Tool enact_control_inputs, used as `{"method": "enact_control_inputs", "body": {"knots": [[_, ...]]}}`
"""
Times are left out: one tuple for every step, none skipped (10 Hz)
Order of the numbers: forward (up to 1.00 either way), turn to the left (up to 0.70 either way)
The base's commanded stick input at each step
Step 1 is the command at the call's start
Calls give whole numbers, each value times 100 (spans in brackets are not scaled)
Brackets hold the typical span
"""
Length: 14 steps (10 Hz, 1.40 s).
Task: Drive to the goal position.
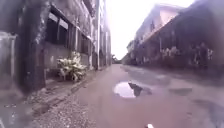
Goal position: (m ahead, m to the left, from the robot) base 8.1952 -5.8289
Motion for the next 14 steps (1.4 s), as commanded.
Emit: {"method": "enact_control_inputs", "body": {"knots": [[100,0],[99,0],[98,0],[95,0],[90,15],[95,0],[98,0],[100,0],[100,0],[100,-36],[100,-36],[100,-36],[97,-35],[88,-31]]}}
